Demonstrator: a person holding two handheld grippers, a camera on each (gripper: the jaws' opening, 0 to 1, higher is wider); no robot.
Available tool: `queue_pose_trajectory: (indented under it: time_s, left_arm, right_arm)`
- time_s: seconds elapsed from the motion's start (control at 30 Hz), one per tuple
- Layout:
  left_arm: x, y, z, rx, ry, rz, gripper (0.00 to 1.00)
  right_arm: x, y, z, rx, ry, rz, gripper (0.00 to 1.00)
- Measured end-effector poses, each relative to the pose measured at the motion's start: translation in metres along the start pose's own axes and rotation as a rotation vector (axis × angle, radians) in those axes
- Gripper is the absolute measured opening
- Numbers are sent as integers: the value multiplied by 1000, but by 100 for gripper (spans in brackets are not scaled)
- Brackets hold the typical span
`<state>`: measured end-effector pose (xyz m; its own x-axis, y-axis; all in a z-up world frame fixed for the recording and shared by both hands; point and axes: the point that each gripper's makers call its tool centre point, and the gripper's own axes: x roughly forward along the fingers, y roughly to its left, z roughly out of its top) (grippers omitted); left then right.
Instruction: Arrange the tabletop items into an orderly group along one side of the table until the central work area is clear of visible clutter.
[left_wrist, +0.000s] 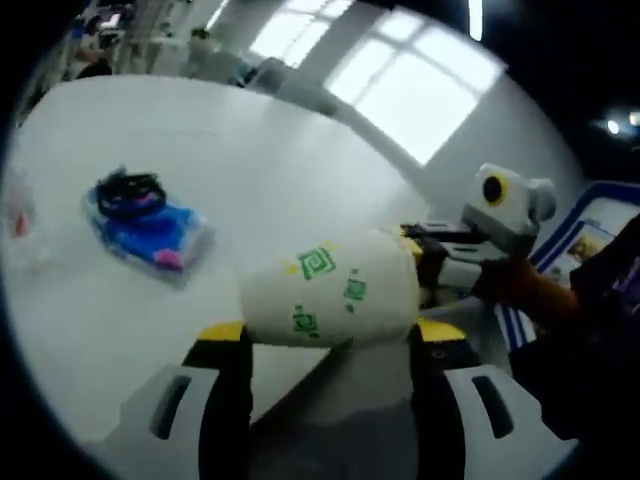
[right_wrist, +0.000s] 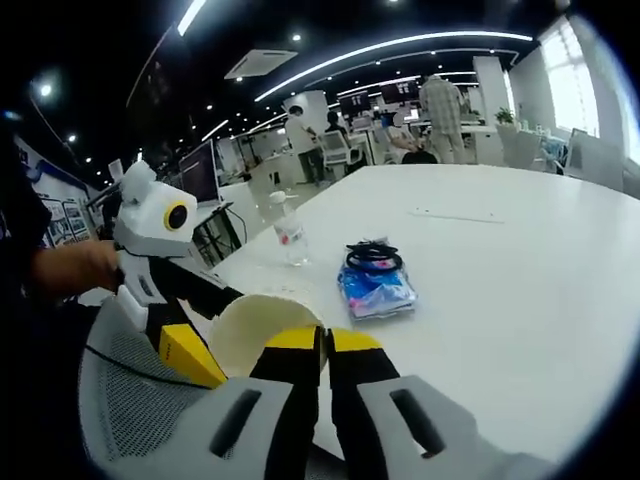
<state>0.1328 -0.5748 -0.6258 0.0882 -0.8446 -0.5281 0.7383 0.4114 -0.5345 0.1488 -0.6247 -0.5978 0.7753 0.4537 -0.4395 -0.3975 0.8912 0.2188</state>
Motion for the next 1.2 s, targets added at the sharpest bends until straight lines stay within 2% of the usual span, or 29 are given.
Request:
queue_pose_trajectory:
  time_s: [0.1,0.23,0.4,0.53,0.73,0.9,1.07,1.2]
  left_arm:
    - [-1,4,3,-7,-16,22,62]
    - [-3,18,10,87,-36,120,62]
    - [-4,19,14,164,-44,160,62]
    - [-4,18,21,257,-73,192,58]
    - [-5,14,26,422,-85,225,44]
    - [-3,14,25,436,-79,225,34]
    - [-6,17,26,489,-84,249,23]
    - [-7,18,29,522,-97,257,19]
  right_arm:
    - [0,-2,-1,-27,8,-24,0]
    - [2,0,-3,-18,14,-27,0]
    - [6,1,-4,-30,26,-36,0]
    - [9,0,-8,-33,48,-46,0]
    - [11,-1,-16,-37,92,-59,0]
    - [12,-1,-20,-33,107,-66,0]
    - [12,1,-22,-35,116,-64,2]
    - [13,3,-24,-41,120,-61,2]
